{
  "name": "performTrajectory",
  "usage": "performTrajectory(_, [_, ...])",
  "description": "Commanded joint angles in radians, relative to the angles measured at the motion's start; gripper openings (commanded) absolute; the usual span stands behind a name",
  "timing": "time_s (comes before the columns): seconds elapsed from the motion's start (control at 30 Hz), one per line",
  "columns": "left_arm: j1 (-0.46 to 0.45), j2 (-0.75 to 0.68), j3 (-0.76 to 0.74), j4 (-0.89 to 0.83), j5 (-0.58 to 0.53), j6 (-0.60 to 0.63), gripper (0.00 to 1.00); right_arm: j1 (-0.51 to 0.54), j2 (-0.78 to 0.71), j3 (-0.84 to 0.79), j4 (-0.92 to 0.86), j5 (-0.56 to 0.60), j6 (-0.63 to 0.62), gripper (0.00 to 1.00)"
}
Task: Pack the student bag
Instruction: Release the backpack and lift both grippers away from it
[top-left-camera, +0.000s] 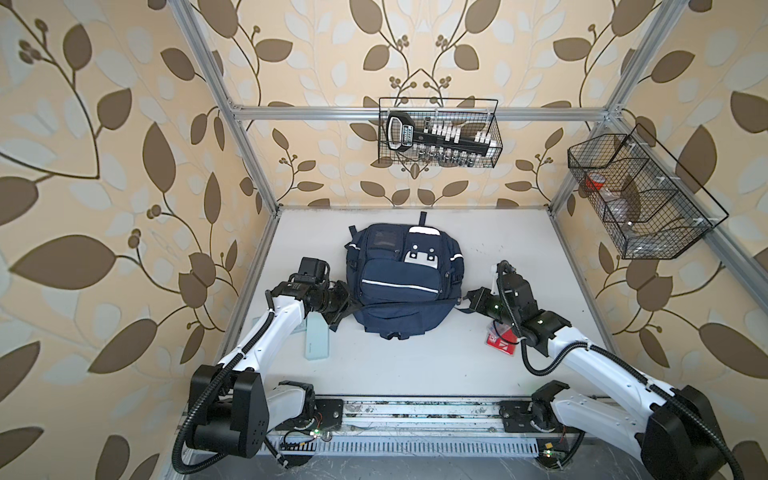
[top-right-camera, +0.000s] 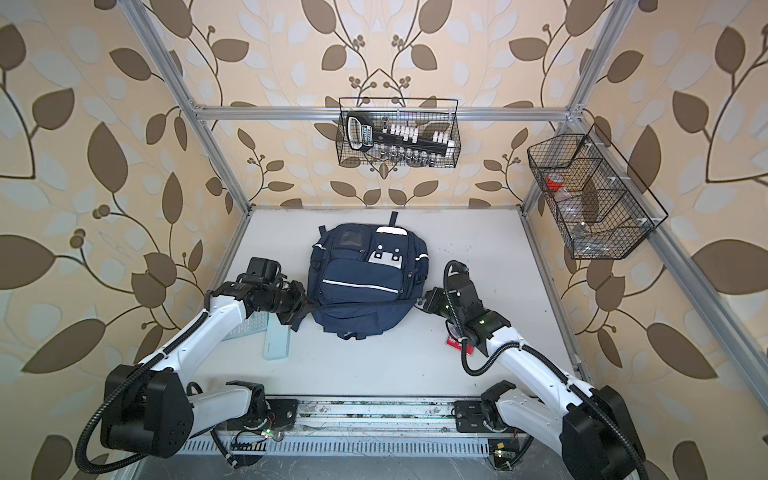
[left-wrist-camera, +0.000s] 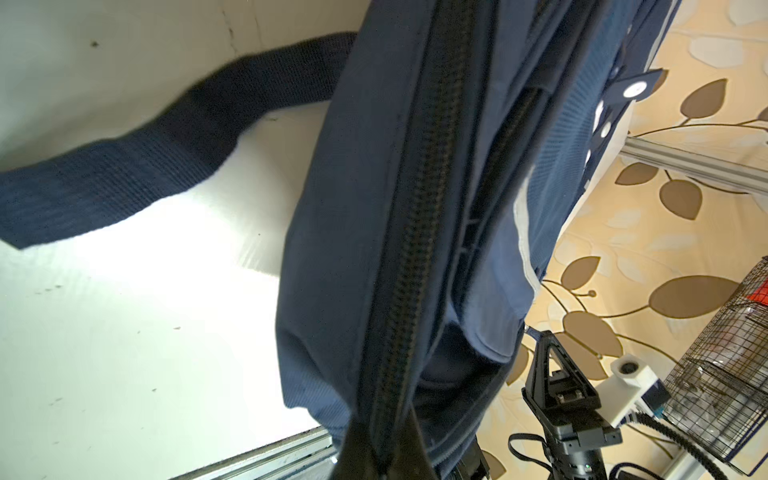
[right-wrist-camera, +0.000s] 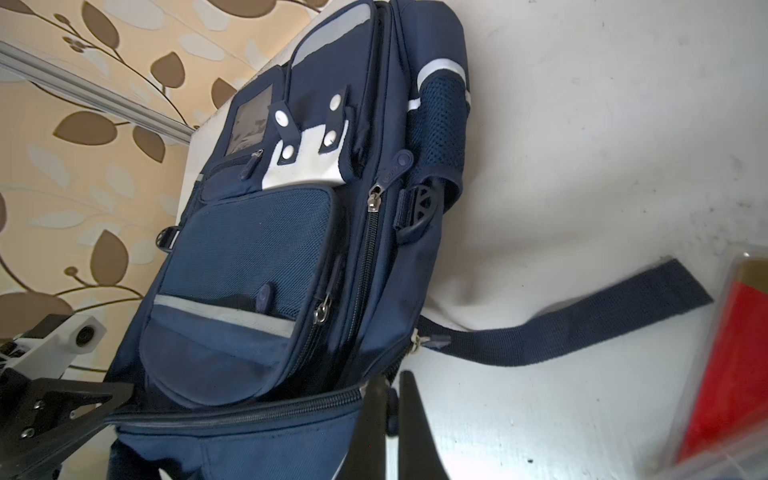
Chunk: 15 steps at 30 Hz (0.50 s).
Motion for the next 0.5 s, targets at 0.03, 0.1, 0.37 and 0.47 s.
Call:
performTrajectory(0.03, [0.038,-0.015,-0.034,0.024,-0.043,0.027,0.0,-0.042,0.023,0.006,0.077,0.116,-0.048,0.0])
performTrajectory(0.1, [0.038,-0.021,-0.051,0.053,-0.034,0.028,0.0,-0.04,0.016,-0.005,0.089,0.092,-0.05,0.0])
performTrajectory(0.37, [-0.006,0.035,-0.107,0.185,0.056,0.0,0.19,-0.034,0.015,0.072,-0.106,0.096,-0.05,0.56])
performTrajectory(0.47, [-0.022,0.044,-0.074,0.134,0.048,0.025,0.44,-0.029,0.007,0.15,-0.197,0.05,-0.056,0.63])
